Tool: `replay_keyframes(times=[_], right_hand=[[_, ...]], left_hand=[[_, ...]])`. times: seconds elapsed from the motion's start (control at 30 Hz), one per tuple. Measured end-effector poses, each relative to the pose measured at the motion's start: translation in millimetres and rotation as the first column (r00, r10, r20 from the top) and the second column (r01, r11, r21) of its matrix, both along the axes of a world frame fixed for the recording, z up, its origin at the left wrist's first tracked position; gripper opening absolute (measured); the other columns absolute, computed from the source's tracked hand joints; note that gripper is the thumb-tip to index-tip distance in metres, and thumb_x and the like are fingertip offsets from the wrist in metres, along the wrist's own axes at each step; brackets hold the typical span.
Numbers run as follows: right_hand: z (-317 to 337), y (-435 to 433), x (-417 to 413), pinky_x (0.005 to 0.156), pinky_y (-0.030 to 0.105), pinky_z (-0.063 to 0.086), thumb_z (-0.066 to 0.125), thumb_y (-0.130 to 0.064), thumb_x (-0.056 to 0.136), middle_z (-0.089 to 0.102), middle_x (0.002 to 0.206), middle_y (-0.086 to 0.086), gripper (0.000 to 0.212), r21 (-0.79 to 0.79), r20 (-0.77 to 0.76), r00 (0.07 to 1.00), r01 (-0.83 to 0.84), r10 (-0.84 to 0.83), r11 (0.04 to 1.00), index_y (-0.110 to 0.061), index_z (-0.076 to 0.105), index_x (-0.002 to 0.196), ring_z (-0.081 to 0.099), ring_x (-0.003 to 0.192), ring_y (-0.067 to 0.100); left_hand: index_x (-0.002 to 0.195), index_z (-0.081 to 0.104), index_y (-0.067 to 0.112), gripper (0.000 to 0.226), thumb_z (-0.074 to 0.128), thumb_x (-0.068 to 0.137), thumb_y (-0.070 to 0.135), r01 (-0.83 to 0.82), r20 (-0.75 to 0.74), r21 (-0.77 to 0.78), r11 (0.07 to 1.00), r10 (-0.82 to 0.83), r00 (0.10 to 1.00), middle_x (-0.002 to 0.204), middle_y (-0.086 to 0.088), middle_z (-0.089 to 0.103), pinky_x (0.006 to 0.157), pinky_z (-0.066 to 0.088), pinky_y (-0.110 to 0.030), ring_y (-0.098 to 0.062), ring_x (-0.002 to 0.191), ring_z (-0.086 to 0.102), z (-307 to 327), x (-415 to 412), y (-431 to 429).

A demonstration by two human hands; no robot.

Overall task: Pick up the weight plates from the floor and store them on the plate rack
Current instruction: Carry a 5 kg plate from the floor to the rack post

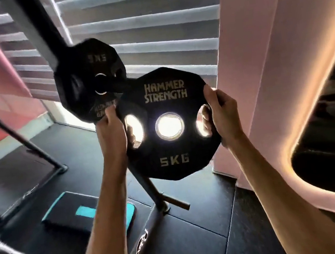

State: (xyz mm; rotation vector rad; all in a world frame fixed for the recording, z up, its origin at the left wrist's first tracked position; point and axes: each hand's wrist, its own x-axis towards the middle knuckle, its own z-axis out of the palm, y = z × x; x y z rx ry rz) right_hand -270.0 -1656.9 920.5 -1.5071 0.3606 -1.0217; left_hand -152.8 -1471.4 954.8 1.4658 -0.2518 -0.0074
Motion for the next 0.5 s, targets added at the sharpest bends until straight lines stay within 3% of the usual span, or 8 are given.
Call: replay_keyframes(times=[0.07,0.13,0.3,0.43,0.5], right_hand=[[5.7,-21.7,11.6,0.042,0.026,0.04,0.052,-0.038,0.101,0.051,0.054,0.011,0.041,-0.021,-0.008,0.999,-0.049,0.049,0.999,-0.002,0.054,0.081,0.045,0.038,0.024],[12.4,-35.5,22.1,0.042,0.026,0.039,0.052,-0.039,0.101,0.052,0.055,0.01,0.036,-0.034,-0.013,0.994,-0.111,0.11,0.993,-0.012,0.054,0.077,0.045,0.039,0.022],[20.4,-52.6,42.1,0.043,0.026,0.037,0.053,-0.04,0.1,0.051,0.055,0.008,0.033,-0.034,0.034,0.969,-0.244,0.245,0.969,-0.03,0.056,0.069,0.043,0.039,0.022],[24.0,-63.0,55.8,0.043,0.025,0.038,0.052,-0.038,0.101,0.053,0.058,0.011,0.029,-0.076,0.063,0.966,-0.244,0.249,0.967,-0.019,0.056,0.079,0.046,0.04,0.02],[25.6,-68.9,61.5,0.044,0.024,0.039,0.051,-0.039,0.101,0.054,0.061,0.012,0.03,-0.098,0.064,0.971,-0.224,0.231,0.97,-0.018,0.056,0.08,0.049,0.041,0.019]], left_hand=[[0.043,0.051,0.012,0.057,0.044,0.092,0.041,-0.049,-0.032,-0.024,0.998,0.049,0.998,0.046,-0.016,0.042,0.042,0.033,-0.031,-0.026,0.038,0.04,2.2,-1.5,-12.5],[0.042,0.045,0.013,0.057,0.045,0.09,0.043,-0.081,-0.045,-0.073,0.994,0.077,0.996,0.044,-0.014,0.037,0.042,0.029,-0.03,-0.024,0.037,0.034,4.7,-1.3,-20.6],[0.052,0.041,0.008,0.048,0.044,0.085,0.042,-0.174,0.018,-0.087,0.981,0.176,0.984,0.051,-0.016,0.033,0.045,0.029,-0.035,-0.027,0.043,0.032,10.5,0.2,-31.4],[0.067,0.043,-0.009,0.054,0.043,0.085,0.042,-0.195,0.053,-0.114,0.974,0.202,0.978,0.056,-0.018,0.031,0.043,0.029,-0.032,-0.026,0.043,0.033,16.0,1.0,-38.6],[0.067,0.046,-0.008,0.051,0.042,0.089,0.037,-0.193,0.067,-0.132,0.972,0.202,0.977,0.054,-0.017,0.031,0.042,0.027,-0.03,-0.025,0.042,0.031,18.0,-1.8,-44.1]])
